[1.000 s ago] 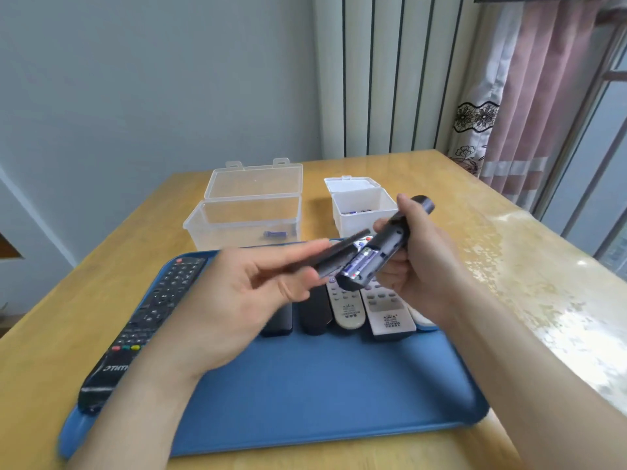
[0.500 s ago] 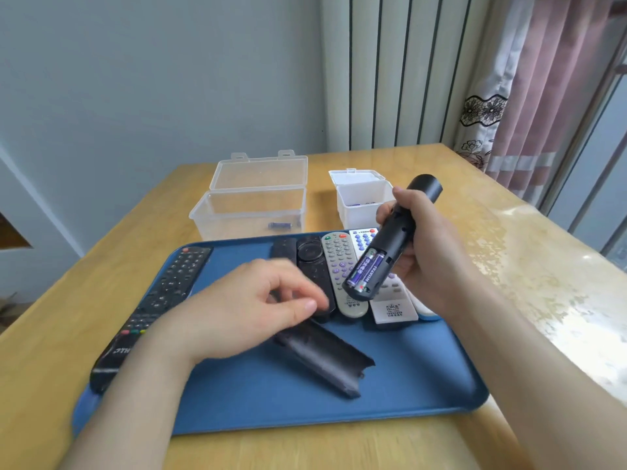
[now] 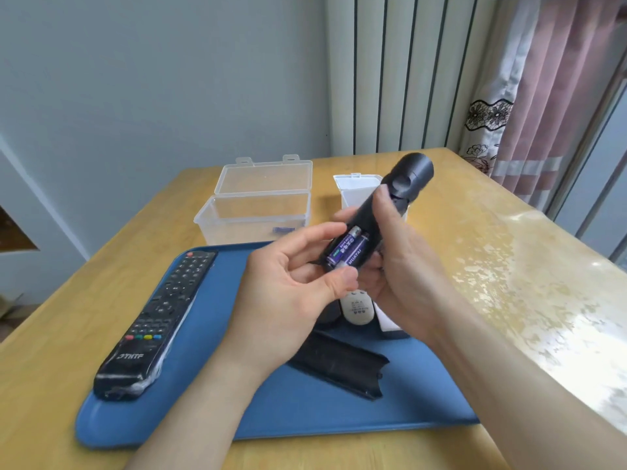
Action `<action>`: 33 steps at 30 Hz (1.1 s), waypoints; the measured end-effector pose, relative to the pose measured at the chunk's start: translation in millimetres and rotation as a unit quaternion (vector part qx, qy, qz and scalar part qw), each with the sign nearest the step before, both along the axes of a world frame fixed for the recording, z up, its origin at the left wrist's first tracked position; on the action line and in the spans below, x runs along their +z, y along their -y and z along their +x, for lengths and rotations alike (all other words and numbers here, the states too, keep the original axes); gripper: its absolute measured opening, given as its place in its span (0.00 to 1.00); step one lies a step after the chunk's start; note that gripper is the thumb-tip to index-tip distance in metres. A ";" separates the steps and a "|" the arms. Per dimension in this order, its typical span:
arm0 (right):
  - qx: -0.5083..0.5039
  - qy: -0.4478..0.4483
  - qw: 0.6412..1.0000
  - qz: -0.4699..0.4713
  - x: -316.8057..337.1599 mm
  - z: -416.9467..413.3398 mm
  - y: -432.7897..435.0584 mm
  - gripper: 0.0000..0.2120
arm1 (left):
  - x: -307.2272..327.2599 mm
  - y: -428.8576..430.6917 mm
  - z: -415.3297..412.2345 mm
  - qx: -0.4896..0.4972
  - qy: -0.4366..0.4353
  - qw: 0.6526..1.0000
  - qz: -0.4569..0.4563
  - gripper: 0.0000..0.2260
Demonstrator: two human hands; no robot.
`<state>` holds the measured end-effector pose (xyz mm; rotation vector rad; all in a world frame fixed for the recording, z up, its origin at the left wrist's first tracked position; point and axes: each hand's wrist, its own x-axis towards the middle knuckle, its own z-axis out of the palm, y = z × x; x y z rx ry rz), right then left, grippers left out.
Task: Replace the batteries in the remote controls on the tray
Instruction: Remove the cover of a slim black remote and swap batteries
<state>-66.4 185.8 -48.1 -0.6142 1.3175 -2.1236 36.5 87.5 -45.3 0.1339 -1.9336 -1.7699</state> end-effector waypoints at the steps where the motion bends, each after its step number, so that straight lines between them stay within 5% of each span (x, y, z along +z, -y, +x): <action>1: 0.001 -0.008 1.000 0.007 -0.1 1.6 1.4 0.22 | 0.9 1.3 -0.1 -0.004 -0.004 1.000 -0.004 0.17; 6: 0.003 -0.028 0.999 0.017 4.0 -1.1 -2.2 0.23 | 4.9 11.9 5.9 0.021 -0.037 0.991 -0.124 0.09; 12: 0.027 -0.064 0.995 0.077 5.6 2.7 -5.0 0.22 | 6.8 8.3 10.4 0.028 -0.065 0.965 -0.253 0.11; 33: -0.056 -0.089 0.983 0.150 4.2 5.8 -1.0 0.28 | 11.8 1.6 10.5 0.116 -0.046 0.853 -0.507 0.12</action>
